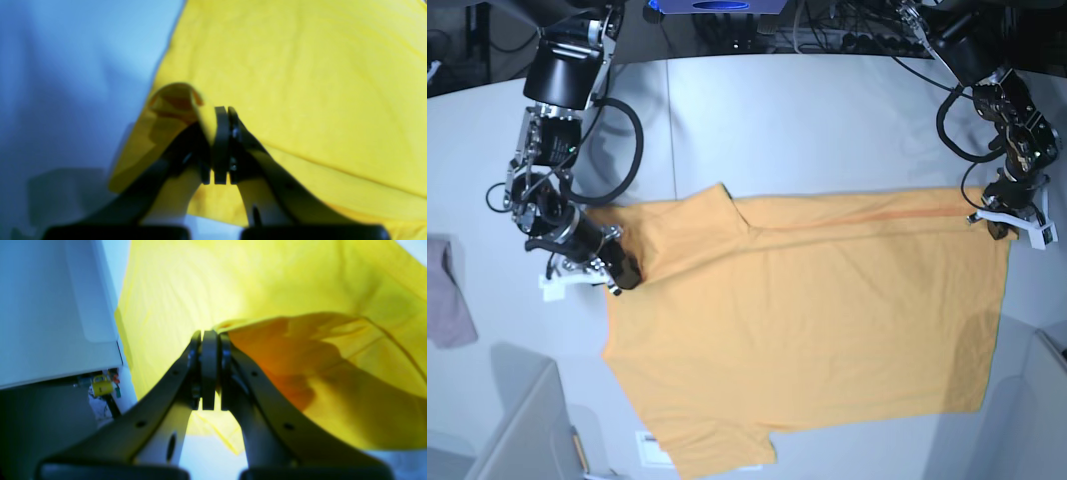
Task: Fold the T-shirt properly
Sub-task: 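Lift the shoulder corners and pull them toward the robot, then adjust the grips on the shoulder corners with both grippers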
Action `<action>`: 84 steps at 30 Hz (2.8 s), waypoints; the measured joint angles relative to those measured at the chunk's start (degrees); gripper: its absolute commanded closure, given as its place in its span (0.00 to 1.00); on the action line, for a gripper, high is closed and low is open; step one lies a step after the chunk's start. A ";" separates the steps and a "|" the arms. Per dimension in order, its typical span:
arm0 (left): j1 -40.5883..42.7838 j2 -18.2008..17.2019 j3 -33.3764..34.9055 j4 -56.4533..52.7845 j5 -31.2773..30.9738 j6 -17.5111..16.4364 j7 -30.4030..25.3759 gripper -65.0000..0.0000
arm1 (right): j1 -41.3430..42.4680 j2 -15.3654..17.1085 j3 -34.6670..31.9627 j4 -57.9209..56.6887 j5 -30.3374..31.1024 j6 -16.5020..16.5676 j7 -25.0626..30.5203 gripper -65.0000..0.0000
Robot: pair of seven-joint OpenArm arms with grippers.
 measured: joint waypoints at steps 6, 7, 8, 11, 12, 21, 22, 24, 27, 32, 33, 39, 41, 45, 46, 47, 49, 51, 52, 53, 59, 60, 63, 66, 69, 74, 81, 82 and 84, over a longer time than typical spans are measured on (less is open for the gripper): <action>-1.73 0.00 0.11 0.07 0.72 -0.15 -0.09 1.00 | 2.10 0.09 0.00 -0.15 -0.22 -0.02 -1.05 1.00; -1.86 0.00 0.09 0.04 0.76 -0.13 -0.04 1.00 | 2.64 -0.09 0.00 -0.42 -0.17 -0.02 -0.96 1.00; -2.10 0.00 -0.02 -0.02 1.01 -0.09 0.00 1.00 | 3.30 -0.20 0.00 -1.42 0.11 0.07 -0.94 1.00; -3.54 -0.24 0.07 -1.57 0.90 -0.15 -0.09 1.00 | 5.44 -0.20 0.00 -6.34 -0.26 0.09 -0.04 1.00; -4.04 -0.50 0.15 -2.49 0.79 -0.15 -0.09 1.00 | 5.84 -0.17 0.00 -7.67 -0.15 0.00 0.11 1.00; -6.86 -1.95 0.33 -8.15 0.81 -0.17 -0.31 1.00 | 9.14 0.11 -5.64 -12.41 -0.11 -0.02 4.09 1.00; -6.95 -2.32 0.31 -8.39 0.74 -0.17 -0.33 1.00 | 9.57 0.13 -5.68 -13.53 -0.09 -0.02 4.48 1.00; -7.15 -2.69 0.07 -8.92 1.11 0.04 -0.44 1.00 | 10.08 0.46 -5.68 -15.39 -0.22 -0.07 5.20 1.00; -8.20 -2.84 0.07 -10.71 1.11 0.04 -0.50 1.00 | 10.99 1.57 -5.99 -17.20 -0.15 -0.11 5.35 1.00; -8.98 -3.52 0.11 -12.74 1.01 -0.11 -0.46 1.00 | 11.15 2.54 -6.01 -17.75 -0.17 -0.15 6.64 1.00; -9.40 -3.72 0.11 -13.25 1.05 -0.07 -0.46 1.00 | 11.06 2.78 -6.01 -17.75 -0.17 -0.15 6.64 1.00; -10.38 -3.67 2.34 -12.68 1.03 -0.09 -0.48 1.00 | 11.04 3.06 -6.01 -17.11 -0.17 -0.17 5.29 1.00; -10.45 -3.67 2.95 -12.48 0.96 -0.13 -0.48 1.00 | 11.47 2.91 -6.01 -17.27 -0.17 -0.15 5.22 1.00; -10.45 -3.65 3.17 -12.41 1.01 1.70 -0.48 1.00 | 12.50 3.10 -6.01 -18.32 -0.20 -0.17 5.73 1.00; -10.43 -3.69 3.15 -12.41 1.01 1.77 -0.48 1.00 | 12.50 3.10 -6.34 -18.34 -0.20 -0.17 5.70 1.00; -10.43 -3.78 3.15 -12.41 1.01 1.84 -0.48 1.00 | 12.52 3.21 -7.61 -18.47 -0.22 -0.17 6.01 1.00; -10.47 -3.80 3.17 -12.41 0.94 2.03 -0.48 1.00 | 12.90 3.23 -10.21 -19.28 -0.20 -0.15 6.19 1.00; -10.45 -3.74 3.17 -12.41 0.94 2.03 -0.48 1.00 | 13.18 2.80 -11.04 -20.06 -0.15 -0.15 7.63 1.00; -10.45 -3.78 3.17 -12.41 0.96 2.03 -0.48 1.00 | 13.35 2.78 -11.06 -20.61 -0.09 -0.15 8.33 1.00; -10.43 -3.82 3.17 -12.41 0.96 2.08 -0.48 1.00 | 13.49 2.86 -11.04 -20.98 -0.17 -0.15 8.66 1.00; -10.25 -3.80 3.21 -12.41 0.94 2.23 -0.48 1.00 | 13.49 3.74 -11.04 -21.00 -0.17 -0.20 9.07 1.00; -10.16 -3.82 3.21 -12.41 0.96 2.27 -0.48 1.00 | 13.49 3.58 -11.04 -21.00 -0.17 -0.20 9.03 1.00; -10.29 -3.76 3.10 -12.41 0.96 2.23 -0.46 0.95 | 13.49 3.58 -11.04 -21.00 -0.20 -0.20 8.92 1.00; -10.60 -3.80 2.99 -12.41 0.92 2.25 -0.50 0.69 | 13.33 3.61 -11.04 -21.00 -0.15 -0.20 8.98 0.85; -11.19 -3.78 3.02 -12.41 1.14 2.47 -0.37 0.46 | 13.00 3.58 -11.02 -21.00 -0.22 -0.17 9.25 0.57; -14.14 -3.93 2.84 -15.10 0.87 2.58 -0.50 0.26 | 10.86 3.78 -10.99 -18.91 -0.11 -1.29 14.75 0.61; -13.27 -3.72 -0.57 -6.84 0.09 2.43 0.35 0.25 | 1.38 4.81 -10.84 0.61 0.09 -16.00 23.96 0.61; -12.85 -3.63 -2.62 -4.24 -0.37 2.14 -0.07 0.25 | 0.42 4.83 -10.91 2.89 0.22 -17.73 24.74 0.61; -11.32 -3.26 -6.19 0.59 -0.11 2.82 -0.90 0.25 | -2.14 5.14 -10.95 7.13 0.24 -21.51 25.40 0.61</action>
